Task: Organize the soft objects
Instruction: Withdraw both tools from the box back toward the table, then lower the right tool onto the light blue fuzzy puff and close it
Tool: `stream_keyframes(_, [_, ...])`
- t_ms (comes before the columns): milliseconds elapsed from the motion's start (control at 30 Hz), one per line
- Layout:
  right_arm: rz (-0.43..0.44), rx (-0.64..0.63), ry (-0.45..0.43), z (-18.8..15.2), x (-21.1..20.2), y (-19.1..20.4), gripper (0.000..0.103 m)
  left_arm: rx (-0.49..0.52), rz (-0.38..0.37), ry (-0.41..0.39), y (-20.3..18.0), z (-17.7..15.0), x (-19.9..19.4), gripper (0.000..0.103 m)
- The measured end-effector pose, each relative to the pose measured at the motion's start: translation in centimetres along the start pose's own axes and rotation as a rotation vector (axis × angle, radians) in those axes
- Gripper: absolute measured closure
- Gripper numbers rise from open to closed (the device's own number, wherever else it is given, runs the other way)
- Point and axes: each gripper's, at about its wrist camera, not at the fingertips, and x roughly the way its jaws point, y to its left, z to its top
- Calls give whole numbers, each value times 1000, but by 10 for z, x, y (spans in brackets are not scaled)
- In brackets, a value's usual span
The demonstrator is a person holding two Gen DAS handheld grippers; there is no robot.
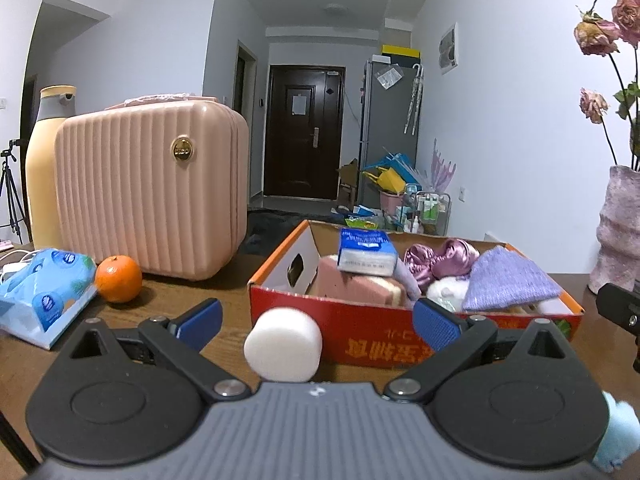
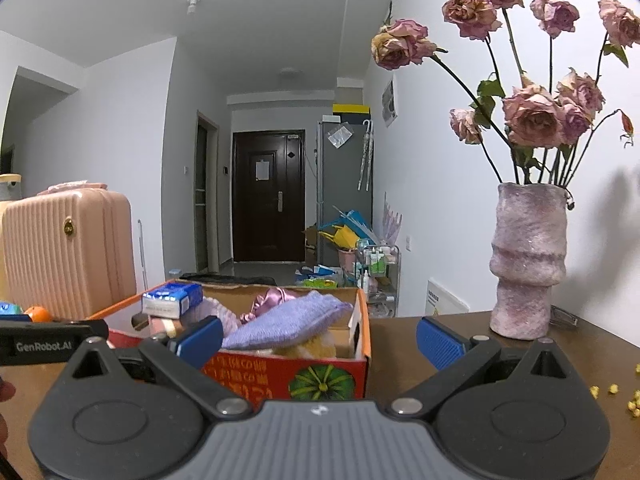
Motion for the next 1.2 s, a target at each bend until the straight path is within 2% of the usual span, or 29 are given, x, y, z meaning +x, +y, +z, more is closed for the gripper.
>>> stream_keyframes(267, [-13, -22, 34, -11, -28, -5, 0, 17, -18, 18, 3, -12, -28, 0])
stream_keyframes(533, [18, -81, 65, -24, -62, -6, 0, 34, -39, 26, 4, -24, -60, 0])
stream_keyframes(800, [30, -77, 87, -32, -93, -15, 0, 20, -62, 69, 7, -33, -81, 0])
stream_keyframes(1200, [45, -66, 130, -37, -104, -20, 0, 25, -93, 128, 9, -44, -98, 0])
